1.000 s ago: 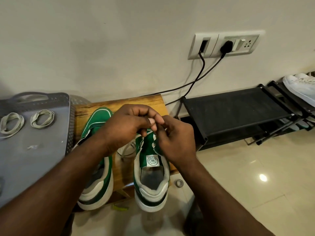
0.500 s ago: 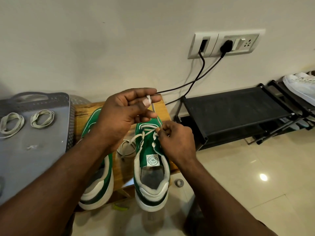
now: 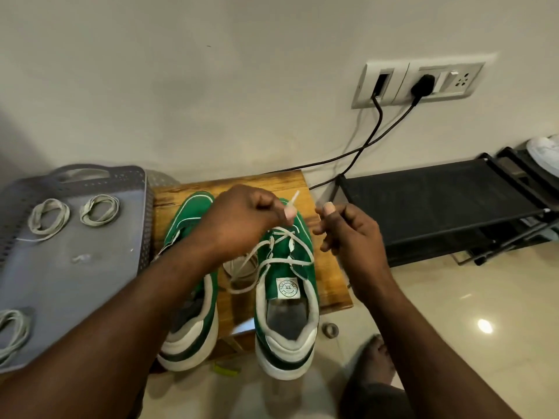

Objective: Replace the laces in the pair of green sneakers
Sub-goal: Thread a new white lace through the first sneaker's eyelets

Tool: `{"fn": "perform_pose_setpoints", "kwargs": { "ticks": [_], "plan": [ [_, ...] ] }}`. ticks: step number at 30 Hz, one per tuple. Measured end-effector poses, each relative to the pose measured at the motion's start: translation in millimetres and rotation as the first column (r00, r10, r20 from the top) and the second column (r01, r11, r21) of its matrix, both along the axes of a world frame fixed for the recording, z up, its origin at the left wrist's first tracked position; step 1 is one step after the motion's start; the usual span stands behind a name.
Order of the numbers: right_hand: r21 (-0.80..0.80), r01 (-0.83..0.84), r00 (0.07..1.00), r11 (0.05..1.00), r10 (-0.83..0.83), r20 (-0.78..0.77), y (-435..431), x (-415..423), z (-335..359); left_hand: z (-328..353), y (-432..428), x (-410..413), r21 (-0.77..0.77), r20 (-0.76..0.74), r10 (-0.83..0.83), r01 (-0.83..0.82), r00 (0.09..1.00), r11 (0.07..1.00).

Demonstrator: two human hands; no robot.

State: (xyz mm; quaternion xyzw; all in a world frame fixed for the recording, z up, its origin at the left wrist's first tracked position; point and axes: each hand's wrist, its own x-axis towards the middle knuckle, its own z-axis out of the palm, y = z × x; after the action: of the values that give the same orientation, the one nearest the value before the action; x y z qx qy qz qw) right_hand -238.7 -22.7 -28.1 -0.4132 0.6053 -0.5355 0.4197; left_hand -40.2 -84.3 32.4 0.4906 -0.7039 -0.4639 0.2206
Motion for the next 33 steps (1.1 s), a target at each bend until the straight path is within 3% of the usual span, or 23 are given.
{"fn": "perform_pose_setpoints", "kwargs": {
  "ticks": [3,8,10,11,13,15,16,17,18,20,21,22,24,26,29,31,33],
  "plan": [
    [-0.040,-0.167,0.985,0.985,0.169,0.030,2,11,1,-3,5,-5,0.008,0.165,-0.096,0.096,0.982,0.995],
    [-0.047,-0.062,0.998,0.997,0.062,-0.015,-1,14,0,-1,2,1,0.011,0.151,-0.093,0.092,0.984,0.996],
    [0.043,0.096,0.995,0.994,-0.096,0.015,-4,8,-5,2,-1,7,0.066,-0.035,-0.043,0.045,0.998,0.997],
    [0.101,0.186,0.982,0.977,-0.188,0.009,-7,4,-10,4,-3,10,0.127,-0.229,0.017,0.012,0.973,0.992],
    [0.176,0.312,0.949,0.934,-0.296,-0.107,-9,-3,-20,12,-9,16,0.245,-0.658,0.167,-0.001,0.734,0.969],
    [0.191,0.334,0.928,0.923,-0.286,-0.238,-10,-4,-25,20,-16,24,0.258,-0.831,0.232,-0.019,0.506,0.966],
    [0.198,0.319,0.927,0.927,-0.262,-0.269,-10,-2,-25,20,-20,28,0.246,-0.850,0.243,-0.056,0.468,0.968],
    [0.207,0.292,0.933,0.934,-0.231,-0.275,-9,0,-25,22,-22,31,0.230,-0.831,0.261,-0.125,0.492,0.965],
    [0.217,0.258,0.944,0.942,-0.197,-0.265,-9,2,-24,21,-24,33,0.181,-0.755,0.289,-0.236,0.589,0.955],
    [0.225,0.188,0.965,0.956,-0.137,-0.222,-8,6,-22,14,-27,36,-0.096,-0.359,0.352,-0.409,0.865,0.908],
    [0.221,0.155,0.974,0.963,-0.112,-0.194,-8,8,-21,8,-27,37,-0.227,-0.108,0.386,-0.400,0.916,0.888],
    [0.215,0.124,0.983,0.969,-0.090,-0.160,-8,10,-20,4,-25,36,-0.309,0.107,0.417,-0.369,0.902,0.877],
    [0.201,0.070,0.995,0.977,-0.055,-0.079,-7,14,-16,1,-16,32,-0.375,0.399,0.453,-0.309,0.797,0.874],
    [0.180,0.028,1.000,0.983,-0.028,-0.002,-6,19,-12,2,-10,27,-0.404,0.478,0.439,-0.253,0.761,0.879],
    [0.137,-0.066,0.994,0.988,0.053,0.096,-4,24,-4,1,-5,16,-0.443,0.451,0.231,-0.009,0.862,0.896],
    [0.100,-0.122,0.981,0.988,0.104,0.161,-3,26,-1,-5,0,5,-0.308,0.433,-0.019,0.167,0.901,0.937],
    [0.066,-0.138,0.972,0.988,0.122,0.199,-2,25,-1,-14,5,-5,-0.195,0.440,-0.125,0.231,0.889,0.953]
  ]
}}
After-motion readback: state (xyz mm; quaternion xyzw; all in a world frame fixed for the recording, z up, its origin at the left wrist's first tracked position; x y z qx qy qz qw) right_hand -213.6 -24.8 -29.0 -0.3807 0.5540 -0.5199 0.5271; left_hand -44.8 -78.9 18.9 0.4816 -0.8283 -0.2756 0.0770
